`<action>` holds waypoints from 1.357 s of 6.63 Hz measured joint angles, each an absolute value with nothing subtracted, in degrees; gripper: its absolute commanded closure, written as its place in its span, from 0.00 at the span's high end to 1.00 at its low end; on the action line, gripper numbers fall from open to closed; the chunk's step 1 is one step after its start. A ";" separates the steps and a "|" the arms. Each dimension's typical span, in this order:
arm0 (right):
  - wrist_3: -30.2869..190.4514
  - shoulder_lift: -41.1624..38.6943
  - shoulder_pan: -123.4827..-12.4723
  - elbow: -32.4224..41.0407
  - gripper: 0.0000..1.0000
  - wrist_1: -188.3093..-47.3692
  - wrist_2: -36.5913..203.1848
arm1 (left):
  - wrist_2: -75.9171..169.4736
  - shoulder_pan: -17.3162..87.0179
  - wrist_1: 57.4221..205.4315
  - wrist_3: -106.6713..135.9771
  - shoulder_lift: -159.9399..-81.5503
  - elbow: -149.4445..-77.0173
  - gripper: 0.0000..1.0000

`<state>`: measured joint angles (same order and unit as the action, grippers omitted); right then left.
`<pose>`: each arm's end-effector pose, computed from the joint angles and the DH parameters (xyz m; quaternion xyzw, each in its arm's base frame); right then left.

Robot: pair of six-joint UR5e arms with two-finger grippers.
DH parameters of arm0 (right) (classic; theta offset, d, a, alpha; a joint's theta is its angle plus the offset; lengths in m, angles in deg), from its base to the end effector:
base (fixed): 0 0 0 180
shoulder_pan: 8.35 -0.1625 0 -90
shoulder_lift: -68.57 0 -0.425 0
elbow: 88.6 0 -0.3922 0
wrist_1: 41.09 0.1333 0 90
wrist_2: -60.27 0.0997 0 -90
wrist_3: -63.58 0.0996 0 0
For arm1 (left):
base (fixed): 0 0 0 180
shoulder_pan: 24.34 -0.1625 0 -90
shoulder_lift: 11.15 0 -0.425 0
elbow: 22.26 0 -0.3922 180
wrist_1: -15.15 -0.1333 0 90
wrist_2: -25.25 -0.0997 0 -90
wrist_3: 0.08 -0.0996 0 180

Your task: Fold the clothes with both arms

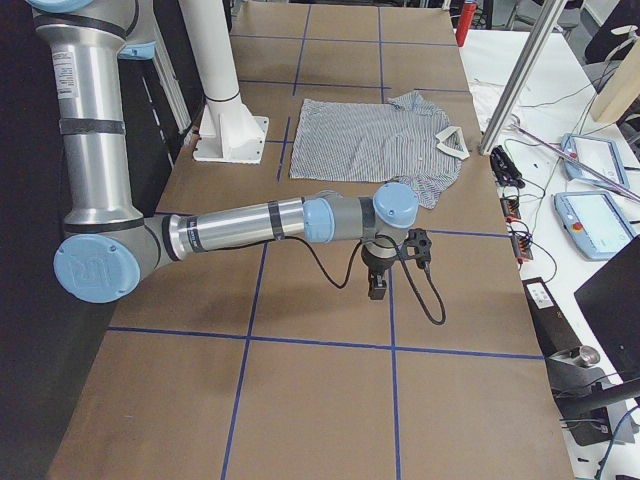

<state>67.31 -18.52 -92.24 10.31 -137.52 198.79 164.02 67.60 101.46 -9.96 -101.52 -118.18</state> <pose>0.0040 -0.5143 0.5629 0.0075 -0.4126 -0.0382 0.9101 -0.0751 -0.4929 0.6056 0.0631 0.4084 0.0724 0.9077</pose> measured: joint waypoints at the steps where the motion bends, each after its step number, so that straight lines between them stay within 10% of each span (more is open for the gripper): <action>1: 67.31 -18.78 -92.29 10.19 1.00 -136.32 198.87 | 164.00 67.62 101.54 -9.92 -101.50 -118.38 1.00; 5: 69.29 -19.15 -90.07 10.12 1.00 -127.73 199.52 | 163.31 67.50 101.61 -9.49 -100.74 -123.57 1.00; 9: 98.88 -0.94 -75.26 1.01 1.00 -118.30 196.96 | 163.56 67.22 110.62 -9.88 -98.91 -124.66 1.00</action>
